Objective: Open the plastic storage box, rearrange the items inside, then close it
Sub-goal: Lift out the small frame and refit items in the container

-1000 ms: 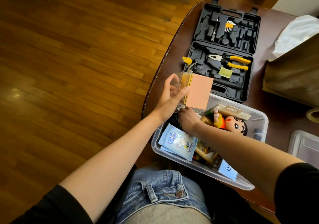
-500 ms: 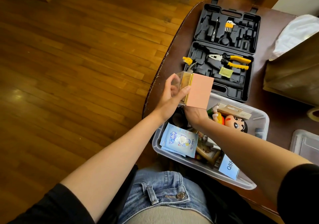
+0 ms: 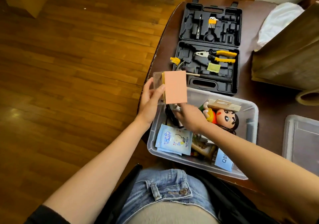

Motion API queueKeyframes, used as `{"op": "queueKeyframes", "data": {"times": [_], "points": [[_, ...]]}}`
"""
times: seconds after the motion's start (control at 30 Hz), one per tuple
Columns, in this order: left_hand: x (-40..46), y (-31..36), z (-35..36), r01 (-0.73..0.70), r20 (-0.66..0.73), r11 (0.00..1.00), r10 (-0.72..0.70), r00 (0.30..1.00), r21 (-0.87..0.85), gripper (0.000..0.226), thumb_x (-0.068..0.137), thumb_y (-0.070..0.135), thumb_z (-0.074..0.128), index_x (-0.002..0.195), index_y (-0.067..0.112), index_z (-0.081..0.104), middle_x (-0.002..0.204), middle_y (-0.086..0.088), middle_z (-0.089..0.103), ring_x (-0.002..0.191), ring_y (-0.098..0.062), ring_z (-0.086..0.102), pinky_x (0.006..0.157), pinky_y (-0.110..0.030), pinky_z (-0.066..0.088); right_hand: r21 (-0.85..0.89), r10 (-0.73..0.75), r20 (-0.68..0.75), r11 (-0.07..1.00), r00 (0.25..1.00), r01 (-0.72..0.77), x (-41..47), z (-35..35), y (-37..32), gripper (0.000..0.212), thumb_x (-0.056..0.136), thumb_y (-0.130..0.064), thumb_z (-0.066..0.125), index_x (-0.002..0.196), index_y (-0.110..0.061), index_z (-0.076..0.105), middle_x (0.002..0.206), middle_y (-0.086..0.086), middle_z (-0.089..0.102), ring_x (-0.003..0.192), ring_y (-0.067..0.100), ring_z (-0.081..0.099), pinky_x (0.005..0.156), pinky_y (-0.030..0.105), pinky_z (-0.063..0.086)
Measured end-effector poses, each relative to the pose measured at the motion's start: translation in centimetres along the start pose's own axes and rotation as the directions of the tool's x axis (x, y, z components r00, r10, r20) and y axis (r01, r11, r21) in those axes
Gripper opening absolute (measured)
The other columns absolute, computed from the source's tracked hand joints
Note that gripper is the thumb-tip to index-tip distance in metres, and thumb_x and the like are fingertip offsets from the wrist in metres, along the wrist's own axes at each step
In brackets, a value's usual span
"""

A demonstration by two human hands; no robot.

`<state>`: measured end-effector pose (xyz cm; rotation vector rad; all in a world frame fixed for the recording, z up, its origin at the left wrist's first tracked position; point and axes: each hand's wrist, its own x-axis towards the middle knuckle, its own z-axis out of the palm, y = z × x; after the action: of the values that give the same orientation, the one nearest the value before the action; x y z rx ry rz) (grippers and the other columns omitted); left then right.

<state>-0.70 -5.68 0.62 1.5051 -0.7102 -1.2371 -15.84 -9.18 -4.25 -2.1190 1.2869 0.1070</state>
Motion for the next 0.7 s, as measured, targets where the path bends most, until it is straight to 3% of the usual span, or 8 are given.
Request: {"op": "queueKeyframes", "data": {"times": [0.1,0.17,0.23,0.3,0.37,0.43,0.53,0.7], "points": [[-0.4,-0.3,-0.5,-0.004,0.032,0.996,0.001,0.999,0.090,0.062,0.090,0.030,0.060,0.144,0.020,0.031,0.118,0.000,0.055,0.101,-0.001,0.055,0.069,-0.007,0.047,0.324,0.038,0.024,0.945,0.999,-0.043,-3.8,-1.6,0.4,0.023,0.099,-0.028,0.042,0.105,-0.006,0.047,0.083,0.007,0.062,0.074,0.020,0.058,0.070,0.035,0.045],[-0.5,-0.2,-0.2,-0.064,0.104,0.967,0.039,0.994,0.247,0.076,0.081,0.037,0.067,0.144,0.019,0.029,0.120,-0.005,0.050,0.099,-0.002,0.052,0.073,-0.006,0.045,0.408,0.057,0.019,0.911,0.998,-0.060,-6.3,-2.6,1.2,0.016,0.099,-0.023,0.043,0.098,-0.008,0.047,0.074,-0.001,0.058,0.064,0.008,0.053,0.066,0.029,0.041],[-0.6,-0.1,0.5,-0.169,0.209,0.883,0.083,0.974,0.437,0.086,0.073,0.046,0.067,0.146,0.025,0.026,0.126,-0.001,0.046,0.104,-0.005,0.050,0.085,-0.014,0.044,0.397,0.097,-0.003,0.914,0.995,-0.088,-8.4,-3.5,2.5,0.008,0.098,-0.017,0.042,0.105,-0.018,0.046,0.074,-0.001,0.053,0.063,0.008,0.049,0.065,0.030,0.039],[-0.7,0.0,1.3,-0.282,0.286,0.741,0.126,0.950,0.609,0.092,0.068,0.053,0.069,0.146,0.035,0.022,0.127,0.006,0.043,0.115,-0.011,0.047,0.097,-0.031,0.041,0.386,0.158,-0.010,0.911,0.987,-0.142,-10.0,-4.3,3.6,0.019,0.096,-0.013,0.041,0.101,-0.030,0.043,0.078,0.004,0.054,0.066,0.017,0.052,0.064,0.035,0.042],[-0.9,0.2,2.2,-0.400,0.358,0.586,0.193,0.913,0.704,0.093,0.066,0.059,0.067,0.145,0.038,0.022,0.125,0.008,0.044,0.118,-0.014,0.043,0.100,-0.036,0.034,0.388,0.254,-0.024,0.894,0.967,-0.225,-11.2,-4.9,5.0,0.005,0.094,-0.014,0.041,0.092,-0.018,0.043,0.079,0.014,0.058,0.069,0.030,0.056,0.064,0.043,0.047],[-0.9,0.4,2.7,-0.490,0.440,0.469,0.220,0.871,0.735,0.094,0.064,0.064,0.064,0.144,0.038,0.022,0.127,0.005,0.044,0.122,-0.016,0.039,0.104,-0.036,0.028,0.352,0.325,-0.106,0.896,0.940,-0.271,-11.8,-5.5,6.2,0.014,0.096,-0.019,0.040,0.088,-0.008,0.044,0.076,0.013,0.058,0.069,0.031,0.054,0.061,0.039,0.041],[-0.7,0.2,2.4,-0.549,0.538,0.342,0.137,0.832,0.762,0.093,0.066,0.062,0.067,0.144,0.037,0.023,0.130,0.001,0.045,0.125,-0.019,0.037,0.110,-0.041,0.021,0.324,0.398,-0.224,0.891,0.890,-0.317,-12.3,-6.3,7.6,0.027,0.099,-0.027,0.037,0.079,-0.011,0.044,0.068,0.004,0.052,0.063,0.023,0.046,0.052,0.034,0.029],[-1.1,-0.9,2.7,-0.552,0.561,0.188,0.010,0.828,0.812,0.091,0.070,0.064,0.067,0.146,0.037,0.023,0.124,-0.001,0.044,0.121,-0.022,0.038,0.105,-0.033,0.021,0.166,0.441,-0.139,0.893,0.887,-0.418,-11.6,-6.4,8.7,0.025,0.099,-0.025,0.037,0.081,-0.008,0.040,0.067,0.005,0.044,0.068,0.028,0.042,0.059,0.033,0.027]]}}
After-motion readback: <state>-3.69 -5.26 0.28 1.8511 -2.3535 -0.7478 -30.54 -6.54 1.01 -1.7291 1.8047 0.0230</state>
